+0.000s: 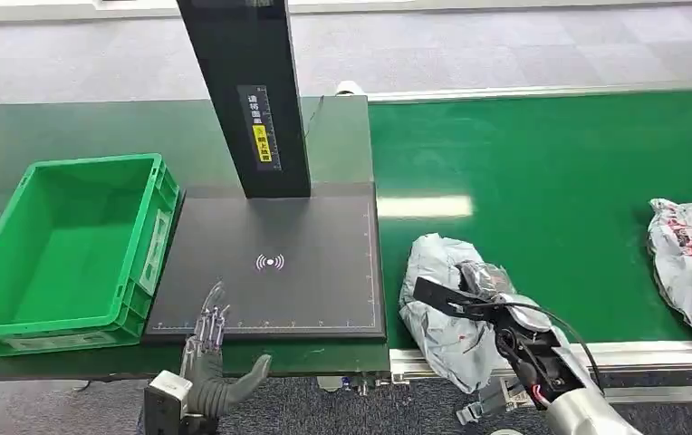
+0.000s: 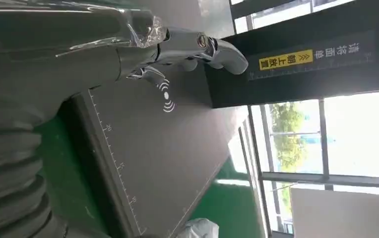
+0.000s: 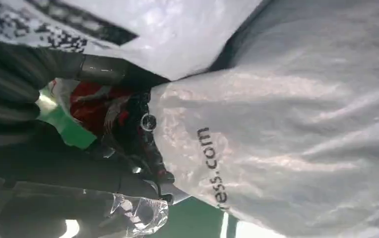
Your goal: Moved the parcel from conveyor to table for the left to box.
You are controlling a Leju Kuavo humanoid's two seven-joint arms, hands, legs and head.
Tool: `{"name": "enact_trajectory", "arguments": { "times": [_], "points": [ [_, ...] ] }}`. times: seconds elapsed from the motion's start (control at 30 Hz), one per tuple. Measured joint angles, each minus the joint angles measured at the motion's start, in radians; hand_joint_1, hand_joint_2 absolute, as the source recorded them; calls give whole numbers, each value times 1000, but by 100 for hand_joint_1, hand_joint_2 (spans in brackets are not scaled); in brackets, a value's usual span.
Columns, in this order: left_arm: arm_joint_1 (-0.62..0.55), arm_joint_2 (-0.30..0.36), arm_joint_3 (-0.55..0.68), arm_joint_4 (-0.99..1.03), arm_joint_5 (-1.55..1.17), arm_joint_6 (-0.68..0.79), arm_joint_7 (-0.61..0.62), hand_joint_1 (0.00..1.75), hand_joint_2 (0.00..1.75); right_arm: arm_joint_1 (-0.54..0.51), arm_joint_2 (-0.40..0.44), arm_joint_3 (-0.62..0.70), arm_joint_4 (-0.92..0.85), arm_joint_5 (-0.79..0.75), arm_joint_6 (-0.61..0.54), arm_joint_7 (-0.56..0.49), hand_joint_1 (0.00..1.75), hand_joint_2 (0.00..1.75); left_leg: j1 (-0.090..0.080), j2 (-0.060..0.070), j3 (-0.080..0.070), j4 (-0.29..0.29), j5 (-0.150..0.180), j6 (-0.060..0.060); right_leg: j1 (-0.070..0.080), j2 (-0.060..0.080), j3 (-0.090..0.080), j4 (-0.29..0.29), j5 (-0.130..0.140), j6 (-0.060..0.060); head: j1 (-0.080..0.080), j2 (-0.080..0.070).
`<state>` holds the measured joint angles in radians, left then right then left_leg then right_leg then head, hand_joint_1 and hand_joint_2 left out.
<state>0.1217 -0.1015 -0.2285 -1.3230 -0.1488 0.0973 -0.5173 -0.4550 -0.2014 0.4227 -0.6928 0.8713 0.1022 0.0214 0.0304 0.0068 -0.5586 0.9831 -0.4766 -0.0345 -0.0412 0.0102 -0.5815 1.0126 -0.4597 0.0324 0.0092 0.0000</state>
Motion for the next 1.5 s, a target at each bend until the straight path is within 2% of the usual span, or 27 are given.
{"name": "enact_trajectory", "arguments": {
  "times": [0.17,0.43,0.6,0.8,0.97,1.3,1.5],
  "points": [
    [19,6,5,-16,0,5,-1,0,175,25,0,-17,-53,-27,-101,-6,175,175,0,0,-4,0,0,0,0,0,-4,0,0,0,0,0],
    [26,9,14,-26,0,6,-1,0,175,36,-3,-32,-89,-32,-108,-11,175,175,0,0,-7,0,0,0,0,0,-7,0,0,0,0,0],
    [34,9,21,-33,-5,7,-12,0,175,58,6,-77,-160,-132,-224,-131,175,175,0,0,-9,0,0,0,0,0,-9,0,0,0,0,0],
    [33,6,28,-33,-5,5,-32,0,175,86,32,-157,-328,-227,-371,-273,175,175,0,0,-10,0,0,0,0,0,-10,0,0,0,0,0],
    [33,3,31,-33,-5,5,-37,0,175,100,43,-193,-403,-245,-388,-296,175,175,0,0,-10,0,0,0,0,0,-10,0,0,0,0,0],
    [28,1,40,-33,-5,5,-41,0,175,148,61,-253,-556,-320,-496,-418,175,175,0,0,-10,0,0,0,0,0,-10,0,0,0,0,0],
    [23,-5,63,-59,3,87,-98,0,175,158,71,-247,-586,-298,-450,-437,175,175,0,0,-10,0,0,0,0,0,-10,0,0,0,0,0]
  ]
}}
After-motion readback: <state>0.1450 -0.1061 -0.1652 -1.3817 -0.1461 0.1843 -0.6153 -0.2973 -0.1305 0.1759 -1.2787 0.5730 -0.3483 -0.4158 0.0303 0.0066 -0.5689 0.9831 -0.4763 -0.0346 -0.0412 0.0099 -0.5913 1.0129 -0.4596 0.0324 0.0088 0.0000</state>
